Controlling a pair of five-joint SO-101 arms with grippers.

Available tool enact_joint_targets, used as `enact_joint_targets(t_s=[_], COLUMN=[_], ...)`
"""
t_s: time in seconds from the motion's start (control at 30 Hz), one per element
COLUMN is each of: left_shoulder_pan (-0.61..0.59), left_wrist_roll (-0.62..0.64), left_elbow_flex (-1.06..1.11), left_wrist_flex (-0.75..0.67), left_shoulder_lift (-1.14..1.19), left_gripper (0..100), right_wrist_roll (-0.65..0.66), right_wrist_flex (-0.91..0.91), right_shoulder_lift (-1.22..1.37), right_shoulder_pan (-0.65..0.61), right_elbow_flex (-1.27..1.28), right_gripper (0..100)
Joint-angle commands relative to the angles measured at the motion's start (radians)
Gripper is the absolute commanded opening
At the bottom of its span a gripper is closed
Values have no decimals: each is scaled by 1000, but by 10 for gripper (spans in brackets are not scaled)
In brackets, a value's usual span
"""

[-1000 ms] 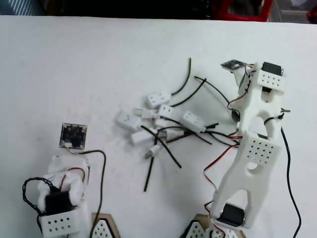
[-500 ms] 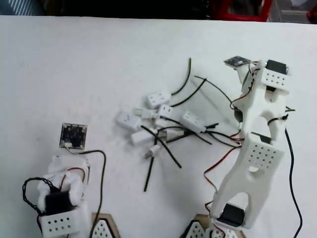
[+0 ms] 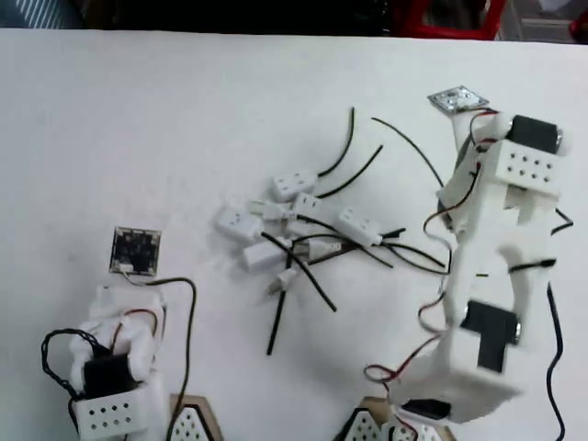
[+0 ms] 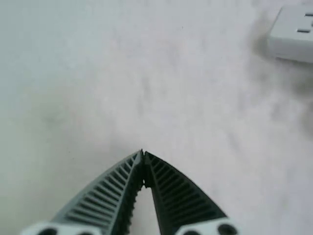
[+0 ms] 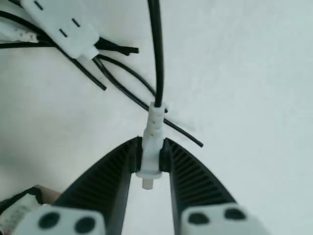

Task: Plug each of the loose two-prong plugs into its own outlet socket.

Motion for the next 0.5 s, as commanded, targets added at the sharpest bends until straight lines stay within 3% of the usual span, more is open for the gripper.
enact_joint_targets(t_s=[0.0, 0.27, 0.47], left_shoulder_pan=[-1, 131, 196], left_wrist_roll=[2, 9, 203], left_elbow_flex=[-55, -126, -261], left_wrist_flex=[-101, -147, -183], left_shoulder_lift=[-10, -10, -10], left_gripper=[24, 23, 23], right_wrist_roll=[-87, -279, -503], right_wrist_flex=[-62, -366, -624], right_shoulder_lift=[-269, -806, -1078], right_shoulder_pan=[-76, -326, -503], right_elbow_flex=[149, 654, 939], right_gripper=[17, 17, 16])
